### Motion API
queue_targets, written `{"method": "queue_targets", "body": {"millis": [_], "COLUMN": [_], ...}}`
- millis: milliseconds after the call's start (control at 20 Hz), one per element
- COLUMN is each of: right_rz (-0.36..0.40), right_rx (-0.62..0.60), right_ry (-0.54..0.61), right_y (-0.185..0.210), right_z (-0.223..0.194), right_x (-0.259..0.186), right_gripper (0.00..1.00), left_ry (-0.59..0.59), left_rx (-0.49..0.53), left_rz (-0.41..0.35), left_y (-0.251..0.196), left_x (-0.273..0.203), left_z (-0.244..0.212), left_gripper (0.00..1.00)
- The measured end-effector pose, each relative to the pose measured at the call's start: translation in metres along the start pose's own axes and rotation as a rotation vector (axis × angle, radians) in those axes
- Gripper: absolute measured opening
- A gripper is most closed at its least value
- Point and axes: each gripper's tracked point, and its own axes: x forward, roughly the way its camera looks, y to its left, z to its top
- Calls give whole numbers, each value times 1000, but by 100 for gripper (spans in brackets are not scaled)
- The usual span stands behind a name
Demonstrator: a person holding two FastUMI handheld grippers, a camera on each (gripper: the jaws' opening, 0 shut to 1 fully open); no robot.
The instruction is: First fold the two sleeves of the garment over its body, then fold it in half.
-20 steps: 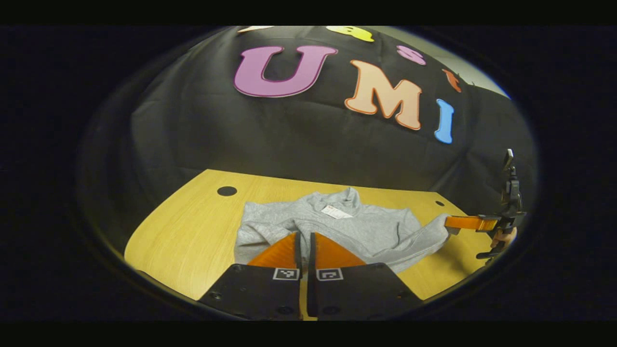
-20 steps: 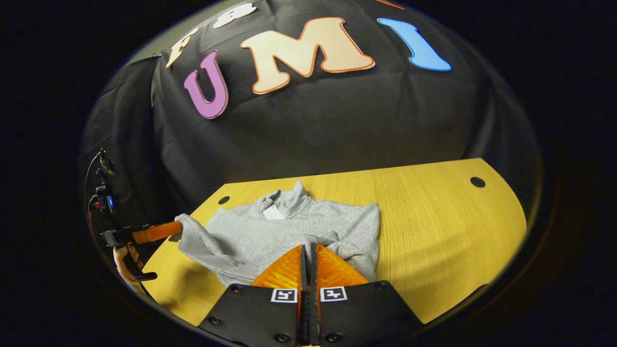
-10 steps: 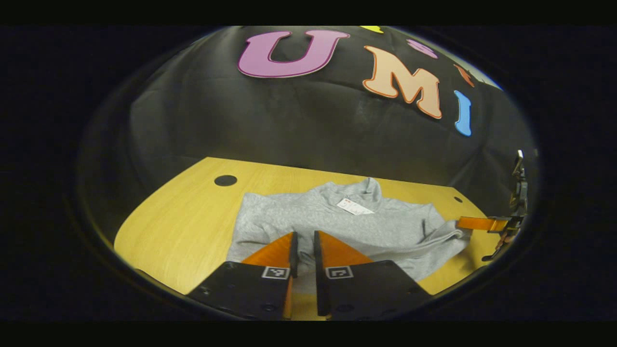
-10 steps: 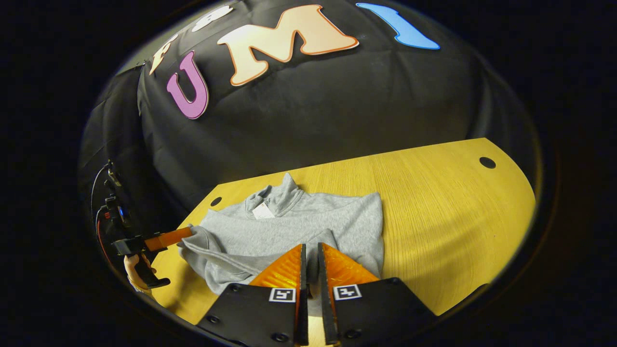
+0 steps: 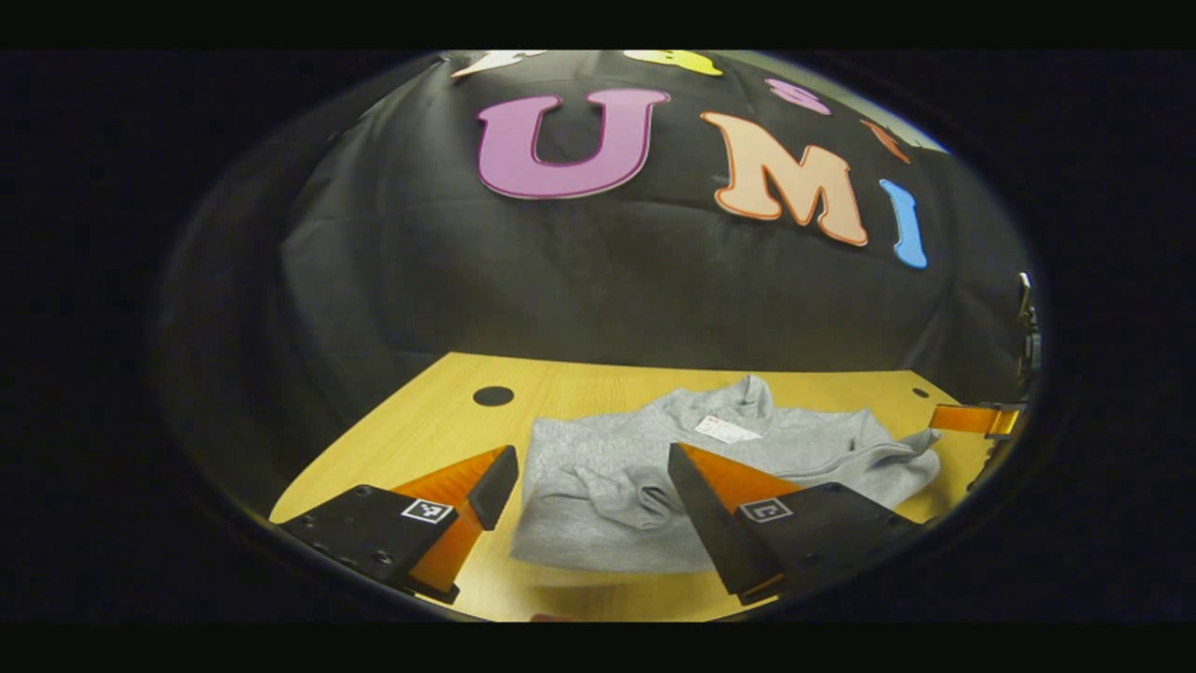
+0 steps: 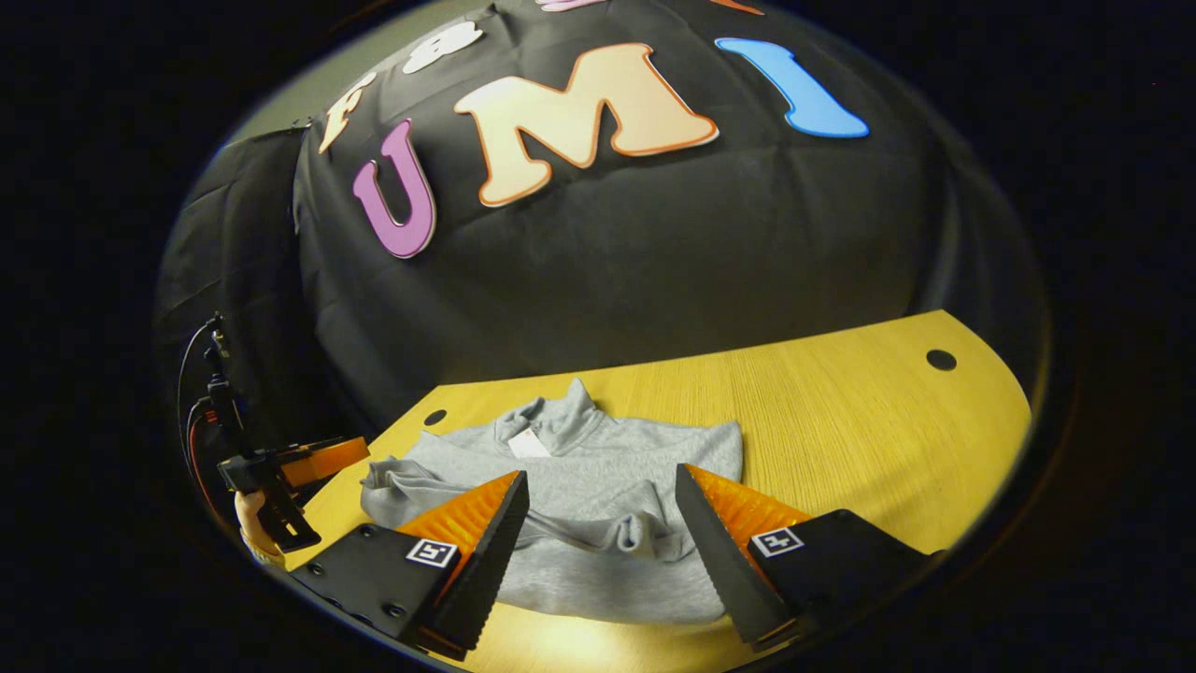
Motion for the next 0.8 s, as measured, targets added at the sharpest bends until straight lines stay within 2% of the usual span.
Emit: {"method": "queue_targets", "body": {"millis": [300, 500, 550, 600, 800], "right_rz": [26, 23, 8, -4, -30], "right_rx": [-107, -147, -150, -156, -170], "right_ry": [-211, -362, -389, -420, -494], "right_y": [33, 47, 45, 45, 42], "right_z": [31, 28, 24, 20, -2], "right_x": [-74, -126, -137, -148, -176], "right_gripper": [98, 97, 93, 97, 97], "left_ry": [-196, -276, -297, -309, -368], "left_rx": [52, 12, 0, -9, 0], "left_rz": [28, 45, 53, 58, 110], "left_y": [1, 3, 5, 6, 21], "left_x": [-72, -116, -125, -133, -160], "left_z": [39, 32, 28, 21, 0], "left_gripper": [94, 94, 94, 94, 94]}}
